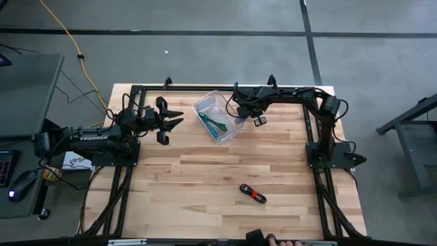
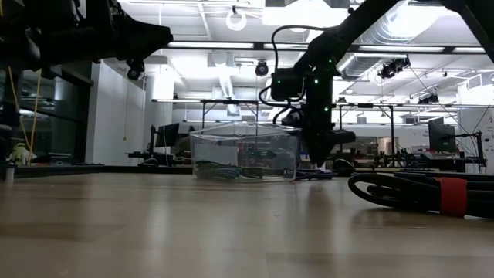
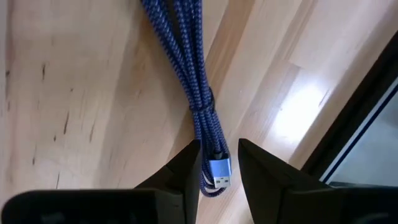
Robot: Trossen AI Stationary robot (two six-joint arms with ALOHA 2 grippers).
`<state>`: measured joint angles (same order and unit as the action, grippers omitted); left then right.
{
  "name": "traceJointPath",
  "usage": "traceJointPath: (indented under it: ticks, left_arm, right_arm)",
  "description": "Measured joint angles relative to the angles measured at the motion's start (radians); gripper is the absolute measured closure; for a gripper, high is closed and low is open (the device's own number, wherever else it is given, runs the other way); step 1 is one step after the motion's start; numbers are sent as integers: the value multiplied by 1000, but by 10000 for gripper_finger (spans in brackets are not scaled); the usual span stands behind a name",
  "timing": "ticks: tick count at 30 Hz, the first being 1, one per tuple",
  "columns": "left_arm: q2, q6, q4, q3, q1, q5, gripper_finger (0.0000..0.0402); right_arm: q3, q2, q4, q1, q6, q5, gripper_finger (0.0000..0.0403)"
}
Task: Pick and place USB-C Cables
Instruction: Put the purple charger cable into the transparent bin
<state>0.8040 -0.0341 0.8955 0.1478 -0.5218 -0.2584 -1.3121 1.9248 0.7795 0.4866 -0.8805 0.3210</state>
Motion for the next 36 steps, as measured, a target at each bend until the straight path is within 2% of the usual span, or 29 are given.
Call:
traceJointPath:
  ticks: [15, 20, 24, 30, 36]
  left_arm:
    - [0, 0, 0, 0, 0, 0, 312]
    - [0, 0, 0, 0, 0, 0, 312]
    - [0, 0, 0, 0, 0, 0, 312]
    - [0, 0, 0, 0, 0, 0, 312]
    - [0, 0, -1, 0, 0, 0, 312]
  right_arm:
    - [0, 0, -12, 19, 42, -1, 304]
    - [0, 0, -11, 38, 42, -66, 303]
    - [0, 0, -11, 50, 36, -105, 284]
    - [1, 0, -11, 64, 35, -85, 241]
    - [1, 0, -18, 65, 105, -93, 234]
